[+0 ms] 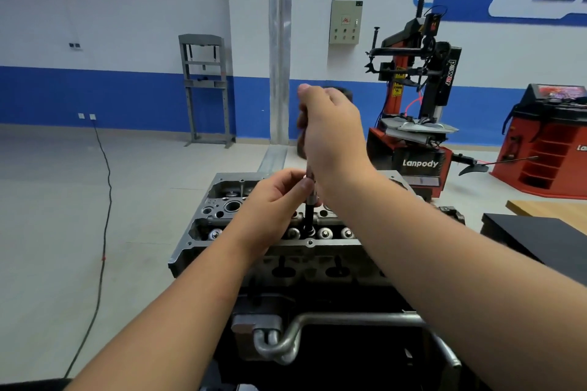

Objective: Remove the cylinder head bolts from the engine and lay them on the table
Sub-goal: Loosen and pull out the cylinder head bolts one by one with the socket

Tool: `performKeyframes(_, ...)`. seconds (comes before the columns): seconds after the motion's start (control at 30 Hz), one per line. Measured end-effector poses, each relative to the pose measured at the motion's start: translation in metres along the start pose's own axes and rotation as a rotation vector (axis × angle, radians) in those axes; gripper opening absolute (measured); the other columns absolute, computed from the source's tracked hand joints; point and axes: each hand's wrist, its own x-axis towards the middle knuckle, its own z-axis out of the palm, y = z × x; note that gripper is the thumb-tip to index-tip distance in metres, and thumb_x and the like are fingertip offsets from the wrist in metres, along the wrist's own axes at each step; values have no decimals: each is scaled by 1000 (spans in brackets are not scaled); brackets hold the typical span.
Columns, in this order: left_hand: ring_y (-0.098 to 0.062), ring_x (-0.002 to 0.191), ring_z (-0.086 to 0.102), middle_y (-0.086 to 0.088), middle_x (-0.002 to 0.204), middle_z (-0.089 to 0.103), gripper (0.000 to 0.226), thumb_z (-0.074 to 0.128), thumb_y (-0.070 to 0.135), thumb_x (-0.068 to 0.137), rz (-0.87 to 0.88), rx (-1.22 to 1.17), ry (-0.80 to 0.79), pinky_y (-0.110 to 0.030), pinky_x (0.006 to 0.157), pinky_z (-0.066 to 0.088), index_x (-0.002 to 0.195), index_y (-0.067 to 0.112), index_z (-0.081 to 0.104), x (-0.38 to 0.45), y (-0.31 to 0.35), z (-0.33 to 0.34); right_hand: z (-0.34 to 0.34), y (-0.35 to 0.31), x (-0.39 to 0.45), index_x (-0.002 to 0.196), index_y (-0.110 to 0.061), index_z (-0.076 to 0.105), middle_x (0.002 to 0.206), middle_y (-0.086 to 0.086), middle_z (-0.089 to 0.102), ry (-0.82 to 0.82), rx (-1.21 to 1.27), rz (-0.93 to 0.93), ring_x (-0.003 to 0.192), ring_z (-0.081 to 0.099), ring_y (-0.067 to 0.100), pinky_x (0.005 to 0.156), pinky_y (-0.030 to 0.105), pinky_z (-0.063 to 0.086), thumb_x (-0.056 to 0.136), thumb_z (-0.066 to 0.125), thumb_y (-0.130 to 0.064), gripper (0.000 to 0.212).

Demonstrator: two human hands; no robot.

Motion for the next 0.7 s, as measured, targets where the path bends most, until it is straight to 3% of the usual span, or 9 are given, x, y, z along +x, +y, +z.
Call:
performKeyframes(0.07,-1,79,69,11,87,78,17,63,21,104,14,33,13,-18,72,51,99,32,74,2,-1,1,7,4,-6,82,-21,54,51,-18,51,87,-7,-55,47,45,-2,50,20,41,94,54,-27,13)
performKeyframes(0.17,-3,81,71,8,89,78,6,72,29,97,30,-30,21,-16,71,53,102,26,73,1,1,2,9,5,-4,72,-16,48,52,-13,42,91,20,-66,47,39,5,55,28,33,96,53,-36,31)
performKeyframes(0.23,-2,82,71,8,88,78,24,75,38,89,18,-49,38,-13,73,53,105,21,70,0,2,4,5,-1,5,62,-18,44,50,-6,35,-54,35,14,45,29,12,50,30,26,95,51,-46,44)
performKeyframes(0.33,-1,82,68,10,87,75,9,68,31,99,-4,-14,21,-13,73,51,107,25,69,-1,0,1,-9,-6,20,56,-22,38,48,-5,25,-380,118,159,45,18,15,47,27,18,95,50,-40,45)
performKeyframes(0.43,-7,101,71,9,110,78,23,53,42,106,-32,4,-45,-29,85,47,115,29,70,-3,5,0,-24,-5,27,53,-22,41,46,-7,25,-496,227,209,44,18,14,47,26,19,92,48,-33,41)
performKeyframes(0.53,-10,102,73,7,112,78,31,52,48,103,-35,-25,-71,-33,85,46,113,26,72,-2,8,-1,-22,-2,25,53,-22,45,46,-7,28,-445,255,185,42,21,13,45,24,23,85,53,-37,36)
performKeyframes(0.6,-7,94,74,6,104,79,24,52,37,107,-14,-18,-41,-23,79,49,109,25,73,-2,6,0,-14,5,20,58,-22,50,47,-6,31,-349,215,139,42,24,13,43,24,26,82,57,-45,34)
performKeyframes(0.7,-1,82,71,8,90,78,12,59,23,105,3,-59,14,-13,72,51,111,22,69,-2,4,1,-14,22,10,87,-17,51,55,-5,47,-212,12,-87,45,41,12,44,25,36,90,54,-56,39)
